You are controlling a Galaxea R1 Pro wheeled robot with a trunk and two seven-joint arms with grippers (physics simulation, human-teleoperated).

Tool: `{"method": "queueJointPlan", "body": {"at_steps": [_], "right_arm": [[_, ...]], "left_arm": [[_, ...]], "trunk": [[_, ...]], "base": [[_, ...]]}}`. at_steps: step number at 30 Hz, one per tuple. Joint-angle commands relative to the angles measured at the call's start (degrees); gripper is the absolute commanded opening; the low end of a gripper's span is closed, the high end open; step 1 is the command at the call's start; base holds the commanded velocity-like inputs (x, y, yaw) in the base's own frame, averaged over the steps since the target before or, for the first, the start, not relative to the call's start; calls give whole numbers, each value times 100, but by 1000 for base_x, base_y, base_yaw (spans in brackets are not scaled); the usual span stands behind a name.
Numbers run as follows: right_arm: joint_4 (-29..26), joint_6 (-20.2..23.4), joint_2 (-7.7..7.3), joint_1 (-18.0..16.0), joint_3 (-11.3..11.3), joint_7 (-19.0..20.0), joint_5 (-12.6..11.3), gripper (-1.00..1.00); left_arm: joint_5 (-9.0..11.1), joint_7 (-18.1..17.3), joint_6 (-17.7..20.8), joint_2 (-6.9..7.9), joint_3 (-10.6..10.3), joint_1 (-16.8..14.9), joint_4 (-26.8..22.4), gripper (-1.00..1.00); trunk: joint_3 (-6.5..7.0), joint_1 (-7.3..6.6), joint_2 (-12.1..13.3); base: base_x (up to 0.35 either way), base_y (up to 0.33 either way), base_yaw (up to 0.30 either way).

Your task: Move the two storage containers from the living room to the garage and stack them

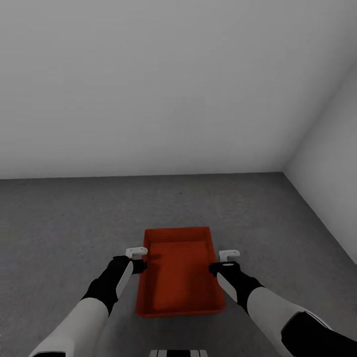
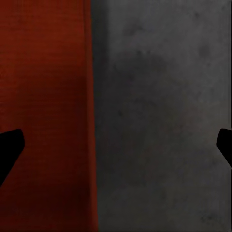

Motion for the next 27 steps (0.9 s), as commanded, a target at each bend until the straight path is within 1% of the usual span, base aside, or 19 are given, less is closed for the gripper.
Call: {"method": "queueJointPlan", "body": {"at_steps": [1, 20, 23, 27], "right_arm": [[-12, 34, -4, -3, 46, -40, -36, 100], [21, 39, -13, -3, 50, -35, -44, 100], [22, 42, -7, -3, 51, -40, -44, 100], [23, 43, 1, -3, 51, -37, -44, 100]], "left_arm": [[38, 30, 22, -5, 17, -1, -5, 100], [63, 37, 15, -4, 9, -1, 71, 100], [70, 32, 15, -6, 8, -1, 180, 100], [72, 24, -7, 12, 8, -1, 447, 100]], "trunk": [[14, -23, 40], [355, -441, 802], [409, -506, 922], [481, -594, 1083]], "base": [[0, 0, 0], [0, 0, 0], [0, 0, 0], [0, 0, 0]]}}
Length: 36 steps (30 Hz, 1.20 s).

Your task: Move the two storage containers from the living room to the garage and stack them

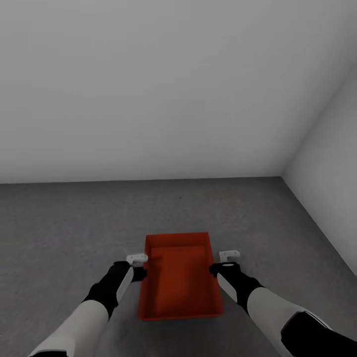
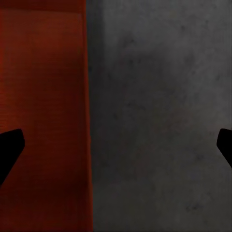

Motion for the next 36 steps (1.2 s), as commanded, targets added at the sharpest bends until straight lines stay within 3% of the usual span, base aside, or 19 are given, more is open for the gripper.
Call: {"method": "queueJointPlan", "body": {"at_steps": [1, 11, 16, 22, 28, 36], "right_arm": [[-10, 35, -2, -3, 48, -37, -36, 100], [62, 27, -1, 7, 54, -35, -36, 100], [142, 32, -2, 6, 56, -35, -45, 100], [320, 33, -8, 14, 57, -32, -52, 100], [372, 50, -4, 14, 57, -34, -62, 100], [375, 45, -3, 14, 57, -30, -60, 100]], "left_arm": [[39, 30, 16, 6, 21, -1, 79, 100], [88, 13, -65, 213, 37, -1, 1056, 100], [169, 18, -425, 289, 38, -1, 1828, 100], [384, 12, -934, 533, 38, -1, 2698, 100], [611, 11, -1139, 599, 35, -1, 2965, 100], [654, 10, -1166, 609, 36, -1, 3006, 100]], "trunk": [[14, -23, 40], [194, -243, 441], [284, -353, 641], [391, -484, 882], [499, -616, 1123], [643, -792, 1444]], "base": [[0, 0, 0], [0, 0, 0], [0, 0, 0], [0, 0, 0], [0, 0, 0], [0, 0, 0]]}}
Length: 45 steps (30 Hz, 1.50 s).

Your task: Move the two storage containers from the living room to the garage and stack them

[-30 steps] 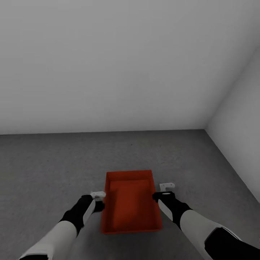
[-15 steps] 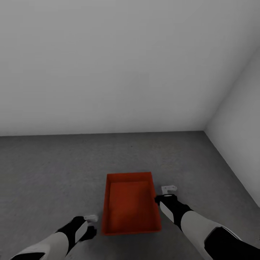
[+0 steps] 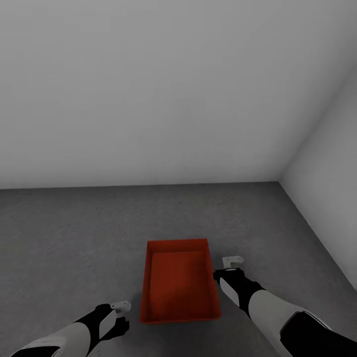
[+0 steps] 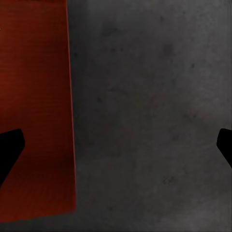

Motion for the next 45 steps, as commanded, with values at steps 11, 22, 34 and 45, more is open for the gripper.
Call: {"method": "queueJointPlan", "body": {"at_steps": [11, 22, 34, 45], "right_arm": [[-11, 35, 1, -2, 48, -31, -29, 100], [507, -266, -109, 191, 64, -11, 7, 100], [986, -903, -115, 881, 74, 71, 58, 100], [1034, -1235, -116, 2006, 71, 101, 400, 100]], "left_arm": [[47, 40, 26, -1, 22, 1, -10, 100], [45, 40, 26, -6, 17, 1, -9, 100], [57, 33, -9, -10, 16, 44, 280, 100], [48, 15, -518, 11, 10, 121, 305, 100]], "trunk": [[194, -243, 441], [392, -484, 882], [607, -748, 1363], [805, -989, 1805]], "base": [[0, 0, 0], [0, 0, 0], [0, 0, 0], [0, 0, 0]]}}
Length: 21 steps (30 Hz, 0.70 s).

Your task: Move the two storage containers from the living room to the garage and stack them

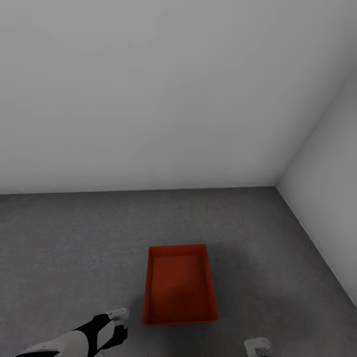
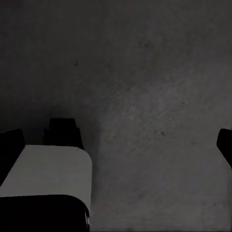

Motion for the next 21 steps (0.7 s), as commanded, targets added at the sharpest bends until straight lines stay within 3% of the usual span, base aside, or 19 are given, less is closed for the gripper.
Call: {"method": "queueJointPlan", "body": {"at_steps": [1, 5, 10, 17, 21], "right_arm": [[-3, -52, -2, 107, 50, 6, -15, 100], [4, -247, -5, 537, 51, 199, 97, 100], [24, -405, -7, 784, 47, 401, 170, 100], [242, -441, -6, 861, 48, 778, 180, 100], [263, -443, -6, 865, 47, 943, 176, 100]], "left_arm": [[37, 30, 1, -3, 22, 35, -1, 100], [32, 29, -58, -5, 21, 196, 0, 100], [31, 22, -284, -3, 21, 519, 0, 100], [24, 20, -852, 37, 21, 994, 0, 100], [16, 20, -972, 64, 21, 1073, -1, 100]], "trunk": [[15, -23, 40], [87, -111, 200], [177, -221, 401], [303, -374, 681], [356, -440, 802]], "base": [[0, 0, 0], [0, 0, 0], [0, 0, 0], [0, 0, 0], [0, 0, 0]]}}
